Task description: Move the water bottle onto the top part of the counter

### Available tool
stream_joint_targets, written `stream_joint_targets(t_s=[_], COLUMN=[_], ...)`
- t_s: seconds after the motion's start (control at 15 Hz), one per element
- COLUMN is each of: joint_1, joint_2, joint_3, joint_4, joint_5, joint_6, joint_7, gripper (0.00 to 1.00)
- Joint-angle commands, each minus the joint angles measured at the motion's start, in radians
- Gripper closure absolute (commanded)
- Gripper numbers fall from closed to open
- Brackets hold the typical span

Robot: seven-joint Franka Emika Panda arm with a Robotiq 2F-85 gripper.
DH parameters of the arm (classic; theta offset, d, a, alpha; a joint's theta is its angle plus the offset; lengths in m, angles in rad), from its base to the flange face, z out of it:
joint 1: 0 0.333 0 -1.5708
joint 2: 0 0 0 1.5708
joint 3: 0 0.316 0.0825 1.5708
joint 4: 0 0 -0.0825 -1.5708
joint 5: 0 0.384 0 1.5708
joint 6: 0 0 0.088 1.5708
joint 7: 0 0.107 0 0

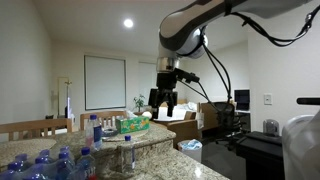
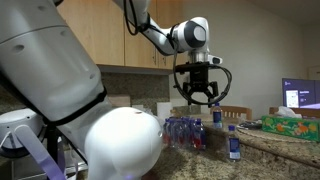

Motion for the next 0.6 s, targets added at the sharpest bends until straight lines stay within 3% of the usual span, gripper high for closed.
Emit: stream_joint_targets(t_s=[0.0,0.27,0.53], joint_1=[-0.025,-0.022,-0.027], joint_2=[0.030,0.080,0.160], joint_3=[0.022,0.052,0.134], joint_4=[0.020,0.075,0.120], joint_5=[0.015,0.013,-0.002], joint_6=[-0.004,0.002,0.147], joint_7=[-0.013,0.017,0.126], gripper=[0.00,0.00,0.00])
